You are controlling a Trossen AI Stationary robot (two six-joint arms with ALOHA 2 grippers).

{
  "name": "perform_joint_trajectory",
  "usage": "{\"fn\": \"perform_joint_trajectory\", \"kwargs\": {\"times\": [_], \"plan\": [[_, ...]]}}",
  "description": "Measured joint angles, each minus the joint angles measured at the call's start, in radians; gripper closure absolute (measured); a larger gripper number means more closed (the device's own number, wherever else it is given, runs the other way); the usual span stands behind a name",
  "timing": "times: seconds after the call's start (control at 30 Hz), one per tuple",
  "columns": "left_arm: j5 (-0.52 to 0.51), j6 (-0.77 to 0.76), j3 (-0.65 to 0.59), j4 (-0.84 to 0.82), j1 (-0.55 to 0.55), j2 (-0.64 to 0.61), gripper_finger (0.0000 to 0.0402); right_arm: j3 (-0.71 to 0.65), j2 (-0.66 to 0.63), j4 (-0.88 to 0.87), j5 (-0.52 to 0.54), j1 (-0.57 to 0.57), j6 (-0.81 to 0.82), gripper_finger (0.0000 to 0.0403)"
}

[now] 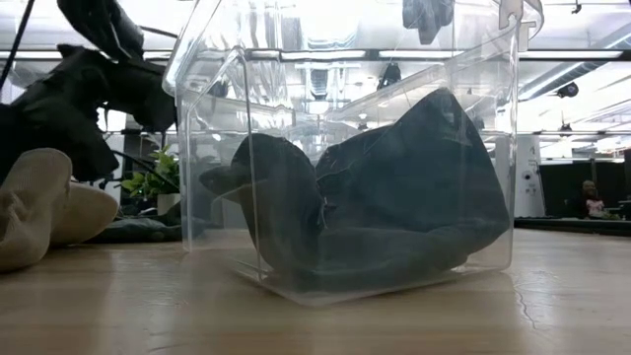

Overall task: Pick & Place hat
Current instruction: Put the left brown cap into the top transparent bin

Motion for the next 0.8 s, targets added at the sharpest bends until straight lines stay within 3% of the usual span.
{"fn": "perform_joint_trajectory", "kwargs": {"times": [0.13,0.23,0.47,0.8], "plan": [[0.007,-0.001,-0.017,0.039,0.0,-0.001,0.0211,0.0,0.0,-0.001,0.0,0.0,-0.001,0.0179],[0.007,-0.004,-0.019,0.039,0.0,-0.001,0.0234,0.0,0.0,-0.001,0.0,0.0,-0.003,0.0179],[0.018,-0.007,-0.017,0.037,0.0,-0.003,0.0381,0.0,0.0,0.0,0.0,0.0,-0.003,0.0179],[0.099,0.07,0.075,-0.168,-0.001,-0.094,0.0395,0.0,0.0,0.001,0.0,0.0,-0.002,0.0179]]}}
